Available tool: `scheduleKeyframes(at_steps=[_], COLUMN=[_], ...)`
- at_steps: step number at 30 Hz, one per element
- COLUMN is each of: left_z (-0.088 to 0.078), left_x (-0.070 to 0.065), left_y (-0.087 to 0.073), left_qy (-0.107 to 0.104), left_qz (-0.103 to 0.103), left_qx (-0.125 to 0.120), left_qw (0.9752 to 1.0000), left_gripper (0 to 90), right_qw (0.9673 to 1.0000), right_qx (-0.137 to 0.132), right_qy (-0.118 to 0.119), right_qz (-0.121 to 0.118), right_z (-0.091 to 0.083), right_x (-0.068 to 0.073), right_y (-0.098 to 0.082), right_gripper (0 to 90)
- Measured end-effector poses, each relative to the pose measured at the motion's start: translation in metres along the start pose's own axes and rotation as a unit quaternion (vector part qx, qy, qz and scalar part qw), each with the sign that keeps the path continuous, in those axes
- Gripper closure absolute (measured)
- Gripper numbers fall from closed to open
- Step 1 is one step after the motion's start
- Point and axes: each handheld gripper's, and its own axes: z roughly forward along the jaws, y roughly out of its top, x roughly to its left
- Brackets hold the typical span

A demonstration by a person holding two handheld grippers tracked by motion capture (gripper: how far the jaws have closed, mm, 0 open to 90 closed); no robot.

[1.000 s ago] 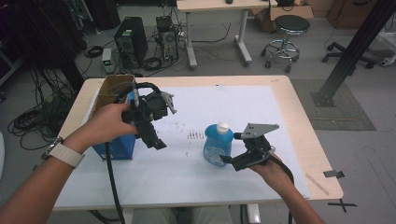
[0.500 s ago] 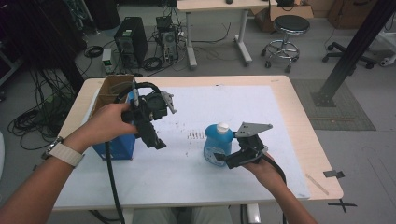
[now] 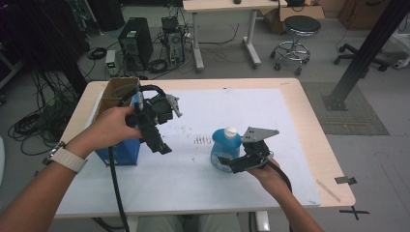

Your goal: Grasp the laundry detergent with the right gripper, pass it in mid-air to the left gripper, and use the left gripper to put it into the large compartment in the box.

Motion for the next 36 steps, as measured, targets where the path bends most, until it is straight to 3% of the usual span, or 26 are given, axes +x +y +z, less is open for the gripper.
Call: scheduleKeyframes(at_steps=[7,36], left_z=[-0.0004,-0.0009], left_x=[-0.0004,0.0001], left_y=[-0.0005,-0.0004], left_qy=[0.001,0.000], left_qz=[0.000,0.001], left_qx=[0.000,-0.001], left_qw=[1.0000,1.0000], left_gripper=[5.0,5.0], right_qw=[1.0000,0.9996], right_qx=[-0.009,-0.023], right_qy=[0.002,-0.015], right_qz=[-0.002,-0.006], right_z=[0.0008,-0.0005], right_x=[0.0000,0.0010], right_y=[0.0001,-0.0008], right_gripper=[20.9,35.0])
